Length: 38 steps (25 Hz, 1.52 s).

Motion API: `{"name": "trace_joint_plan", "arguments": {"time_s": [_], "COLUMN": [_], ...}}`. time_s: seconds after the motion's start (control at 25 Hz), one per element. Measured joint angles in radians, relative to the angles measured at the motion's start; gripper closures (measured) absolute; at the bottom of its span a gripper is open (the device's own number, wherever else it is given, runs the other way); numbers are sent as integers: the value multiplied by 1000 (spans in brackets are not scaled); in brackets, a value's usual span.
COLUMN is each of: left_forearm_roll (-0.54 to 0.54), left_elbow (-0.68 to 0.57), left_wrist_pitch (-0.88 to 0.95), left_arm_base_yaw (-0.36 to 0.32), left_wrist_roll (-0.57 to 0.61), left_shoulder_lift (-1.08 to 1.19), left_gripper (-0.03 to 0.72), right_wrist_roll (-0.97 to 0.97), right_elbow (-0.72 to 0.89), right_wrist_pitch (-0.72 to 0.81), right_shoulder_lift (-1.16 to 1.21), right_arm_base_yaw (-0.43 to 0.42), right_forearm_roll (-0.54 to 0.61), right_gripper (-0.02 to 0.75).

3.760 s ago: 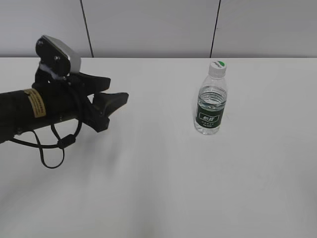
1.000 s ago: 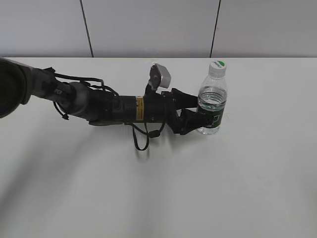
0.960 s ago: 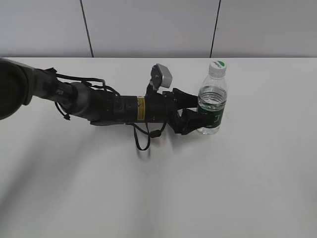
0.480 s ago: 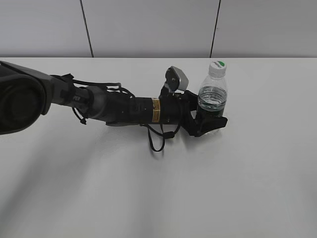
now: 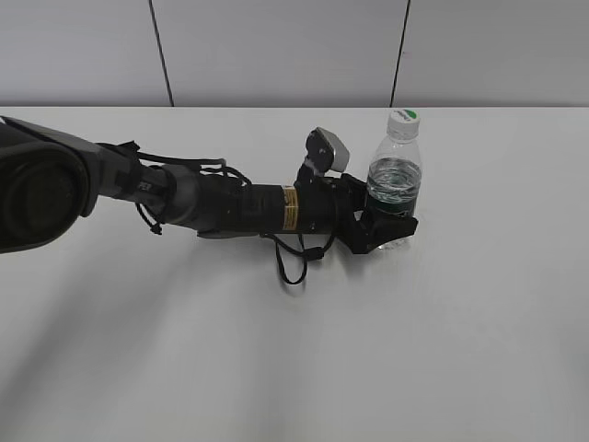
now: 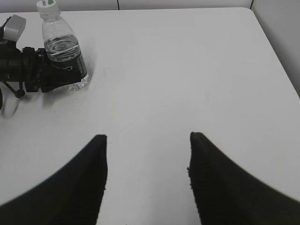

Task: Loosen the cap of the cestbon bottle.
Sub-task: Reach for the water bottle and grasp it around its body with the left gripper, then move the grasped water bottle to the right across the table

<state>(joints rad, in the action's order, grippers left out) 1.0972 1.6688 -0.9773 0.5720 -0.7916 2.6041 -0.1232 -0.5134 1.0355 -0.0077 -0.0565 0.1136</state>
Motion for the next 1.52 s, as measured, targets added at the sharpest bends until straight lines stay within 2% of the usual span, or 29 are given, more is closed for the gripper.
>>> {"name": "trace_joint_plan", "arguments": {"time_s": [0.12, 0.36, 0.88, 1.16, 1.52], "left_forearm_roll": [-4, -3, 200, 246, 253], "left_elbow": [1, 2, 2, 2, 2], "left_wrist_pitch": [0, -15, -162, -184, -186], "left_arm_base_yaw": [0, 0, 0, 17, 28], "left_wrist_roll": [0, 0, 0, 1, 20], "left_shoulder_lift": [0, -1, -1, -1, -1], "left_gripper": [147, 165, 167, 167, 167], "right_wrist_roll": [0, 0, 0, 0, 1], "right_elbow": [0, 0, 0, 0, 0], "right_wrist_pitch": [0, 0, 0, 0, -1], "right_shoulder_lift": [0, 0, 0, 0, 0], "right_arm_base_yaw": [0, 0, 0, 0, 0], "right_forearm_roll": [0, 0, 0, 0, 2], "right_gripper": [308, 308, 308, 308, 308]}}
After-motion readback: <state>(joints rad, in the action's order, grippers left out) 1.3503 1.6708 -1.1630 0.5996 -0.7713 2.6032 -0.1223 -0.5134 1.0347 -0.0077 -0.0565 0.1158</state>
